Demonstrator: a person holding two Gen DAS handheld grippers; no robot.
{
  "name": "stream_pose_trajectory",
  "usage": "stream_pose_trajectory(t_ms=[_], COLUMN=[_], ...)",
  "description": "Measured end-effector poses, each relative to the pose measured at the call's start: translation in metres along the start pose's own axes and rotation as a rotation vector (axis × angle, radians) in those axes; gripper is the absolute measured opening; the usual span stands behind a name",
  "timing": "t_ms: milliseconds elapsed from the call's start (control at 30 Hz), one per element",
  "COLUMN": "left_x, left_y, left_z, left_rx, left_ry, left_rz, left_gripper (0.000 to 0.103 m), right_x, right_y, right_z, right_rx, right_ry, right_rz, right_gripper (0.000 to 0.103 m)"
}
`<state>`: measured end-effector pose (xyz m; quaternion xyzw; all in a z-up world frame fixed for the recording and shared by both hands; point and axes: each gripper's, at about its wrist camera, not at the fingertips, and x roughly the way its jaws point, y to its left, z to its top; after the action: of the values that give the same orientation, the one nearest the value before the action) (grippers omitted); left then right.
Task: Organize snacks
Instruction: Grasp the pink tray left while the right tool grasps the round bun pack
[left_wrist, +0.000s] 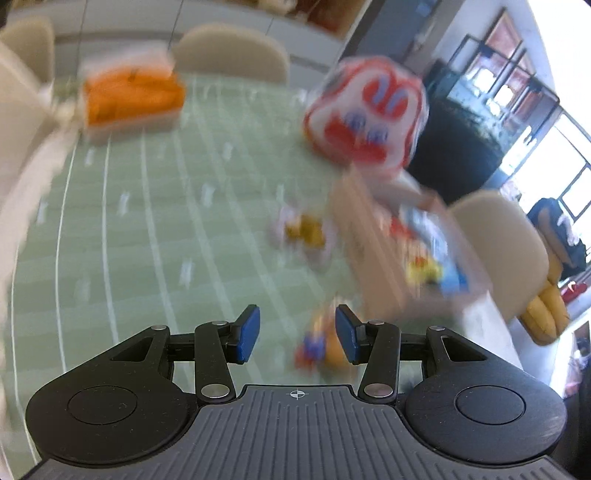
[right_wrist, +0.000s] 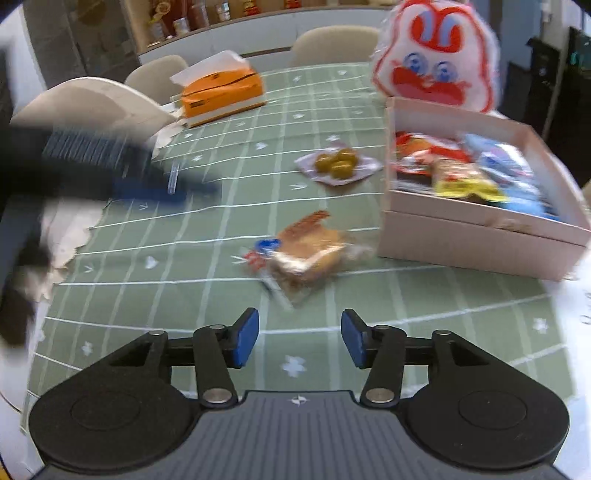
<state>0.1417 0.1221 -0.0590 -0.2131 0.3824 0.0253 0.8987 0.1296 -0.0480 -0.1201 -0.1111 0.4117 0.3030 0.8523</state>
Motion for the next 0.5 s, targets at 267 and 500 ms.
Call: stream_pose_trajectory(t_ms=[267,500], left_x=[0.125,0.178], left_y=[-0.015,-0.028], left_z=[0.086,0.067], left_rx=[0.198,0.395], left_ry=[0.046,0.143], left_rz=[0.068,0.081], left_gripper=[0.050,0.029], right_x=[-0.033,-0.040], right_y=[-0.034,-0.048], right_z=[-0.034,-0.057], right_rx=[0.095,0.089], right_ry=[0.010,0.035], right_rz=[-0.054,-0.126], right_gripper=[0.053,0.053])
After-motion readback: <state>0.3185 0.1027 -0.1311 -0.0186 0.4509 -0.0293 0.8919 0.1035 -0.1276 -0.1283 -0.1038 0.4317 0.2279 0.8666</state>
